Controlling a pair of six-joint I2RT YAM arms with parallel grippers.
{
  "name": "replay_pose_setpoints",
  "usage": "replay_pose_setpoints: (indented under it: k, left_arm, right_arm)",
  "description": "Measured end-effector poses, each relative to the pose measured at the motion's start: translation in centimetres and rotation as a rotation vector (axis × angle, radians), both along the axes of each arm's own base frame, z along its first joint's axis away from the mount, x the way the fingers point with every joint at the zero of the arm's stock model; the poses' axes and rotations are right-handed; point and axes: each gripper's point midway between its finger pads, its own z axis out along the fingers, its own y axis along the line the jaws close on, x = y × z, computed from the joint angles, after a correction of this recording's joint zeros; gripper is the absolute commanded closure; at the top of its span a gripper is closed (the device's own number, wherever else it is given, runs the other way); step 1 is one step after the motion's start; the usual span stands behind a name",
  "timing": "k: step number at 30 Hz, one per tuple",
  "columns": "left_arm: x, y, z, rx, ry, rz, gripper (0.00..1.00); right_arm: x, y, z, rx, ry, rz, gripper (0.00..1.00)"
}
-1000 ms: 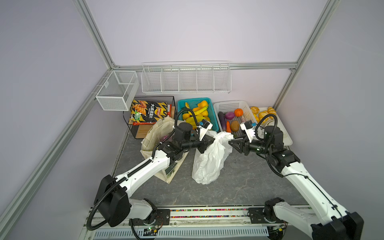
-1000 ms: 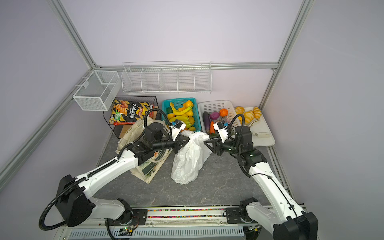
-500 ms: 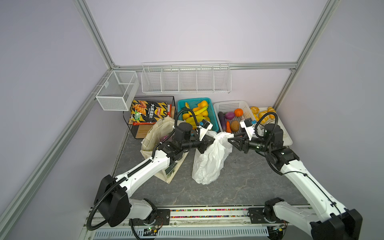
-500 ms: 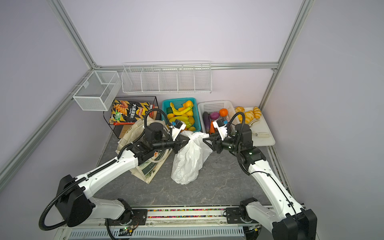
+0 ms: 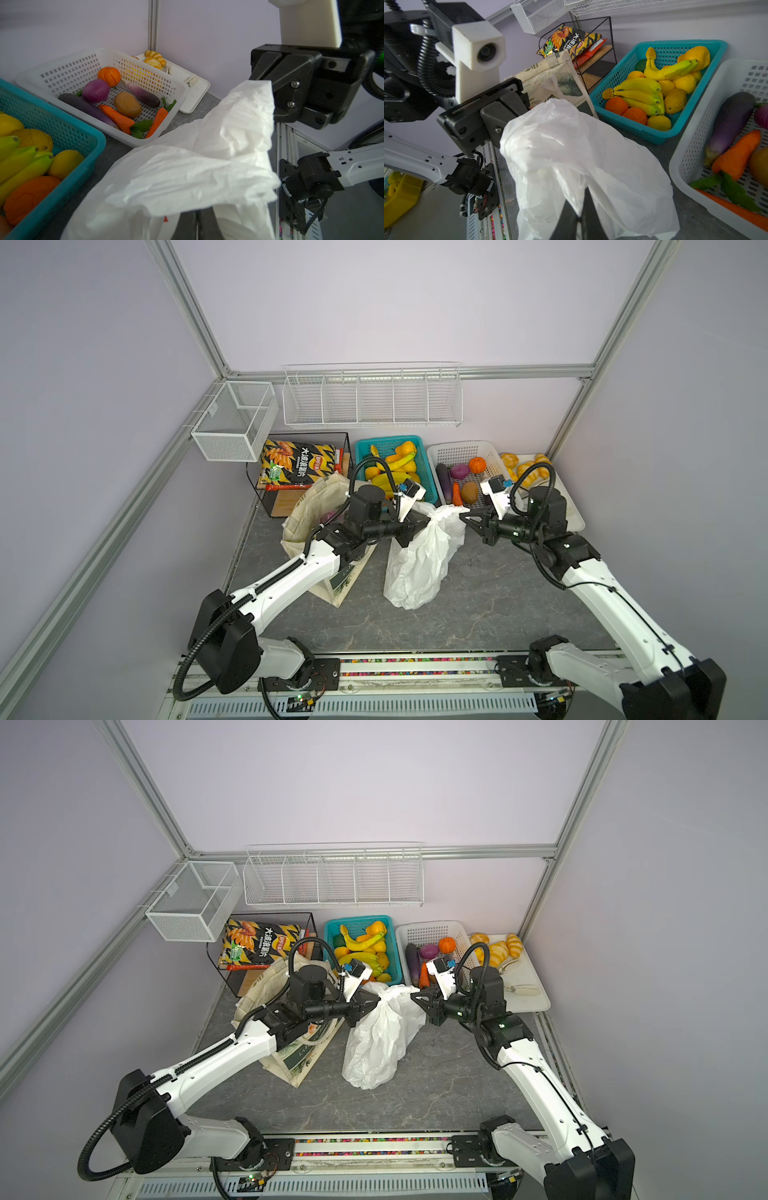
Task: Place the mixed food into the grocery bags and tie them
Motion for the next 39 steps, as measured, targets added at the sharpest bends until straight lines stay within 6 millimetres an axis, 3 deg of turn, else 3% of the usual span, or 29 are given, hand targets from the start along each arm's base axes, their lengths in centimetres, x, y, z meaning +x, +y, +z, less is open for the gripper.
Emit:
replay_pose_setpoints:
  k: [6,13,22,39]
  left_arm:
    - [0.2,0.9,1.0,-0.024,-0.008,0.059,1.0]
    - [0.2,1.7,2.4,-0.054,-0.008,0.109,1.0]
    - [-0.9,2.4,1.4,-0.048,0.072,0.108,1.0]
    - [-3.1,3.4,-0.2,-0.087,0.188,0.103,1.0]
  right_arm:
    - [0.0,-1.0,-1.6,-0.082,0.025,-0.065,0.93]
    - [-0.3,-1.2,-1.2,-0.114,-0.01,-0.093,0.93]
    - [0.2,-2.5,-1.0,-0.174,-0.065,-0.214,0.93]
    - [1.5,-4.8,-2.3,-0.28,-0.079,-0.381,0.93]
